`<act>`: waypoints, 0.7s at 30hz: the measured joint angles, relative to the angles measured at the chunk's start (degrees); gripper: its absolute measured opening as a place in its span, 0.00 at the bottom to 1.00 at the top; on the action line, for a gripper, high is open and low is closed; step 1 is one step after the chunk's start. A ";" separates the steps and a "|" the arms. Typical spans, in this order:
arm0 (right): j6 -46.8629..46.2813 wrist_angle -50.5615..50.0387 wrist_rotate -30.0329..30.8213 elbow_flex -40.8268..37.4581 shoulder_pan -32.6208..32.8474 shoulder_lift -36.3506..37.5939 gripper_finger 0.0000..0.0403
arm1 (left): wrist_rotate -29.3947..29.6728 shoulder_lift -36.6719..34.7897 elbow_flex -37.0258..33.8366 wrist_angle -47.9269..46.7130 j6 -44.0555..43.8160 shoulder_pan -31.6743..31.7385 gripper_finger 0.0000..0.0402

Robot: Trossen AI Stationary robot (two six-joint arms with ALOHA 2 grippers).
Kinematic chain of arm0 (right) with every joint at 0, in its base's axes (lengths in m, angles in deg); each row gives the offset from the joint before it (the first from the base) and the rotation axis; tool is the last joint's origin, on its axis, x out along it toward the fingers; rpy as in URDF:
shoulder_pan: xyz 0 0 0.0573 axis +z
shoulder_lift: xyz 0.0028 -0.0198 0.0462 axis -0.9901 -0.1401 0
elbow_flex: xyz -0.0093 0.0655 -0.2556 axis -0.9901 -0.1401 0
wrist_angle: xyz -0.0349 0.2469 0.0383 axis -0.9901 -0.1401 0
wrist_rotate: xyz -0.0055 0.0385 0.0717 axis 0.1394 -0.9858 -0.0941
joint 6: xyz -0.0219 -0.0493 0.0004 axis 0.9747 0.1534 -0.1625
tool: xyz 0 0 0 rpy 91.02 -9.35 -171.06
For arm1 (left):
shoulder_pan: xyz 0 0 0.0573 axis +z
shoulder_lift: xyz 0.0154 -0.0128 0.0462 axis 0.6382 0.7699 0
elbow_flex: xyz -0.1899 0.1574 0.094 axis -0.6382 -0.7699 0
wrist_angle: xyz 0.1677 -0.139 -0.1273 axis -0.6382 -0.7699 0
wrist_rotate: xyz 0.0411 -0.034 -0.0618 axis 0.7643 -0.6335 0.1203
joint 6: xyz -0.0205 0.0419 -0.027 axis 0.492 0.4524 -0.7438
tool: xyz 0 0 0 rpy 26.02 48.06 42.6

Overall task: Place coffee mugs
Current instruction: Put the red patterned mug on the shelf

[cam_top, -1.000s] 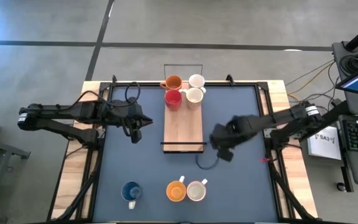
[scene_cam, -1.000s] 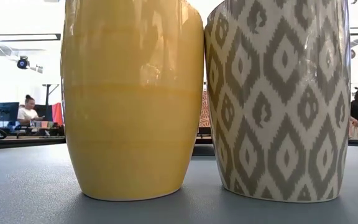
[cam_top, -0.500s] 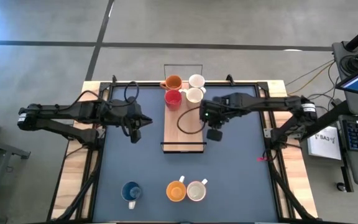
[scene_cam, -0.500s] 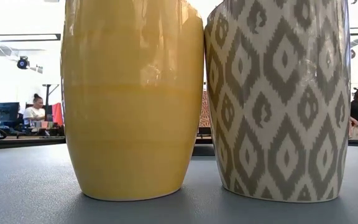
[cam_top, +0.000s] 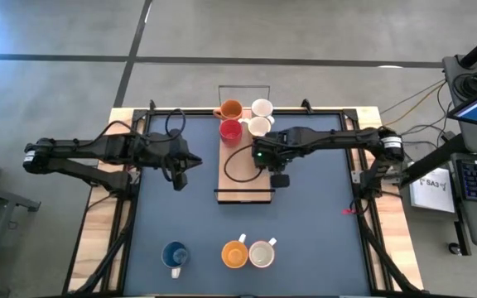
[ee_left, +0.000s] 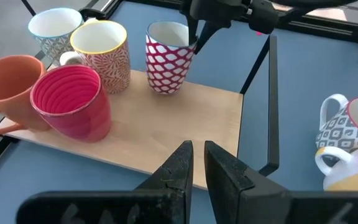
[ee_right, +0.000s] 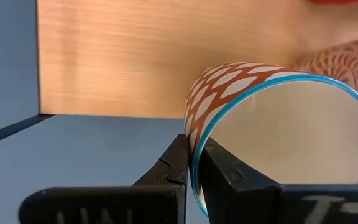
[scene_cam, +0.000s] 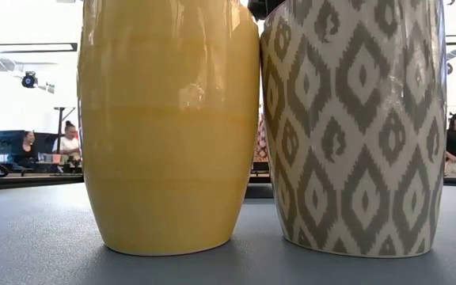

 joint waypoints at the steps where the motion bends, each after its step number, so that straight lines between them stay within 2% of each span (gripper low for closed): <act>1: 0.58 0.07 0.02 0.40 -0.14 -0.41 0.03 | 0.00 0.00 0.00 -0.15 -0.02 0.00 0.06; 10: 3.09 0.28 0.00 4.14 -1.66 -2.90 0.03 | 0.00 0.00 -0.02 -0.62 0.01 0.00 0.06; 21: 3.49 0.48 -0.17 4.37 -2.07 -3.86 0.04 | 0.01 0.00 -0.04 -1.11 0.15 0.00 0.06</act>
